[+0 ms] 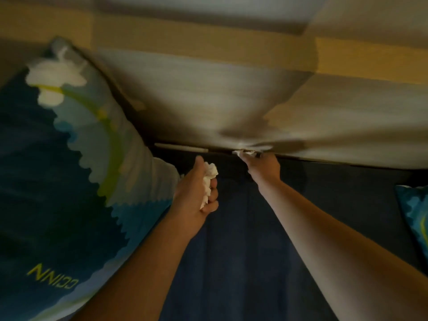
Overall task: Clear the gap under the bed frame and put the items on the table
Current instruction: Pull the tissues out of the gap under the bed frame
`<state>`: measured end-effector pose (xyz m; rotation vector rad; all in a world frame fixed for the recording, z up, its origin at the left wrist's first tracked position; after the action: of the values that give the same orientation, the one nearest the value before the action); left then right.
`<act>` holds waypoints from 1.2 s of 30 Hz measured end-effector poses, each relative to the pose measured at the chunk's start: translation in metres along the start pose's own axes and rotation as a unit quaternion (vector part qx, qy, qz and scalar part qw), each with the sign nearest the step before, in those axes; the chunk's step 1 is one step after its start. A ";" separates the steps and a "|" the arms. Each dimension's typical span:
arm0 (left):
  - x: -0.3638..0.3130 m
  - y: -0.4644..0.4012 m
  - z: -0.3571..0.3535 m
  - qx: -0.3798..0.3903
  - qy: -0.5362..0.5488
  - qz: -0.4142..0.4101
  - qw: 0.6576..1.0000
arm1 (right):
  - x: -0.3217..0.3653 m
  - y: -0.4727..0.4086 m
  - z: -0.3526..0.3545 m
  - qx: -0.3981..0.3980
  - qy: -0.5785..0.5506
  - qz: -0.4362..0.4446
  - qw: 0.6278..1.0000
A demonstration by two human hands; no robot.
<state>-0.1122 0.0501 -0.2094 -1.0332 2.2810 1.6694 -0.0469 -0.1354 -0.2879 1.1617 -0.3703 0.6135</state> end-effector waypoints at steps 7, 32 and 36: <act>0.022 0.012 0.030 0.020 0.051 0.042 0.998 | -0.009 -0.038 -0.042 -0.093 0.146 -0.015 0.985; -0.033 0.210 -0.092 0.014 0.140 -0.083 0.987 | 0.092 0.301 0.096 0.205 -0.088 0.295 0.929; -0.059 0.287 -0.144 0.045 0.134 -0.145 0.979 | 0.126 0.378 0.163 0.218 -0.080 0.343 0.910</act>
<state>-0.1977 -0.0067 0.1006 -1.5632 2.1957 1.3720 -0.1780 -0.1557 0.1216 1.5180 -0.8307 1.2672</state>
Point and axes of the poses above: each hand's wrist, its own y-axis away from the middle knuckle, its own z-axis out of the back of the hand, x = y × z, the point moved 5 cm from there along -y, towards the middle knuckle, and after that the axes turned 10 degrees about x, right-handed, at the moved point
